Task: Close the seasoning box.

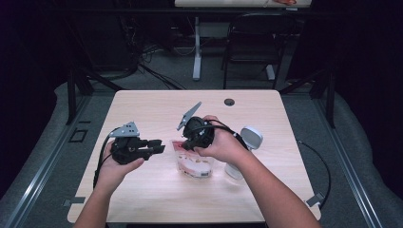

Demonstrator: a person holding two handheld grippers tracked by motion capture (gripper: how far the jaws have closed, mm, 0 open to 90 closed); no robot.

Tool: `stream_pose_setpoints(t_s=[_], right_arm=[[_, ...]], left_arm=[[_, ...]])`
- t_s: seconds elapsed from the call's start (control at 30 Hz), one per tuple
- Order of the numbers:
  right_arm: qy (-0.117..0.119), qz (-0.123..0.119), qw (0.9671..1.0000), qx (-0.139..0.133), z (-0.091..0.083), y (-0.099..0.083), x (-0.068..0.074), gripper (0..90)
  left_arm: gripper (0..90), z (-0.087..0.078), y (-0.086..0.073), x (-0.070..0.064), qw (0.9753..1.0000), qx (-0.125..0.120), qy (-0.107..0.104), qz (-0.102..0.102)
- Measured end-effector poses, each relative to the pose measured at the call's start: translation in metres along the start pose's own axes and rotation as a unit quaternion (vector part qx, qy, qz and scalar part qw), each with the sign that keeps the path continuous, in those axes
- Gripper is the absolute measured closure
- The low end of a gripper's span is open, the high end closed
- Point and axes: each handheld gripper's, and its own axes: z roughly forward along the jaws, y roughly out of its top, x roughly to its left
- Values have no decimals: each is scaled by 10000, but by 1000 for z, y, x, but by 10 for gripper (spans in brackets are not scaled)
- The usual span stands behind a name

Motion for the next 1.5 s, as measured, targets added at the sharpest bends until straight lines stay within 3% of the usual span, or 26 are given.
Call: stream_pose_setpoints(t_s=[0.33, 0.87, 1.2, 1.37, 1.5], right_arm=[[-39, -131, 9998, -129, -1, -2, -3, 896], [-11, -85, 9989, -463, -17, -12, -8, 899], [20, -169, 9982, -575, -35, -12, -3, 899], [16, -256, 9979, -589, -42, -10, 0, 899], [10, -338, 9976, -596, -47, -8, 4, 899]], left_arm=[[667, 0, -1, 1, 10000, -23, 41, -39], [590, 9, -4, 3, 10000, 0, -4, 3], [528, 19, -8, 5, 9996, 74, -225, 170], [508, 26, -10, 5, 9986, 133, -431, 293], [492, 28, -11, 3, 9975, 43, -590, 381]])
